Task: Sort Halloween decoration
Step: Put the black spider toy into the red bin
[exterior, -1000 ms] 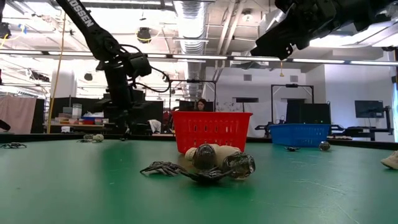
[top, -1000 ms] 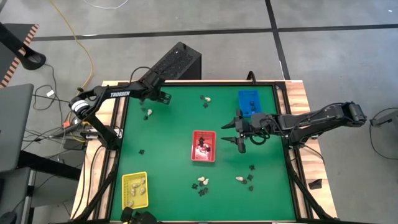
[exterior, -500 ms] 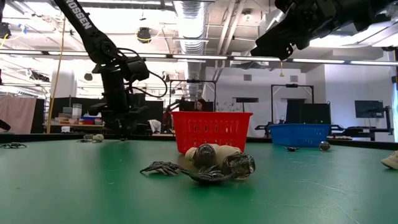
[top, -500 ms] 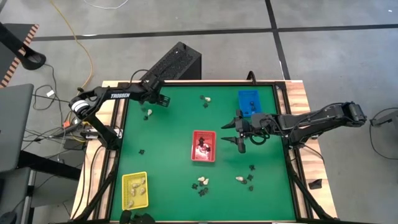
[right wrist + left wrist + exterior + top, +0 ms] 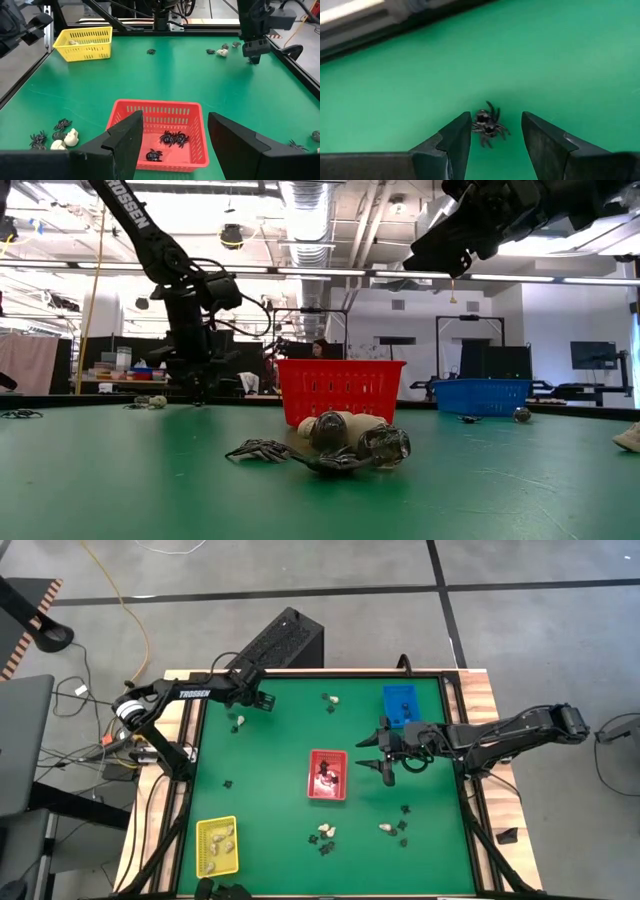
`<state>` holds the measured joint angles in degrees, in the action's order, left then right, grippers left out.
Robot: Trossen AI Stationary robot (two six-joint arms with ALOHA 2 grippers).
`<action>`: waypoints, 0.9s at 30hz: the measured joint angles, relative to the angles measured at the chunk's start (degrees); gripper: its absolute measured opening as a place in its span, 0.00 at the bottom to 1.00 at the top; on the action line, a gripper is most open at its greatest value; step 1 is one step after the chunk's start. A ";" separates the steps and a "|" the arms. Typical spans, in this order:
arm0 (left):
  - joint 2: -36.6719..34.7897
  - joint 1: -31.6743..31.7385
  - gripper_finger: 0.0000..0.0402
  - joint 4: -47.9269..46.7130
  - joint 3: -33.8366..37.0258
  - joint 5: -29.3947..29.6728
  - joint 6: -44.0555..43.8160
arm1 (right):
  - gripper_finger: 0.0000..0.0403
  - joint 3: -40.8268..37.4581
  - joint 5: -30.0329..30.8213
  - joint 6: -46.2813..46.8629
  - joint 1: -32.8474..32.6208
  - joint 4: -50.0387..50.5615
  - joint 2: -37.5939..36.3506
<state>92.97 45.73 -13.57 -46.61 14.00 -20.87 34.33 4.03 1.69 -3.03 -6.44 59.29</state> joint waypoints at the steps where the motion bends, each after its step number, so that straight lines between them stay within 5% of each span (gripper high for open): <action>1: 0.63 -0.13 0.41 -0.14 0.00 -0.02 -0.16 | 0.63 0.00 -0.02 0.00 0.00 0.00 0.00; 17: 4.94 -1.95 0.39 1.13 -0.57 2.90 0.70 | 0.63 0.00 -0.11 -0.24 -2.23 0.00 -0.02; 27: 5.02 -1.91 0.11 1.11 -0.52 2.07 0.83 | 0.63 0.00 -0.11 -0.20 -2.21 0.00 -0.02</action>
<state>97.99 43.82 -12.46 -47.13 16.07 -20.04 34.33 3.92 1.50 -5.23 -6.44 59.27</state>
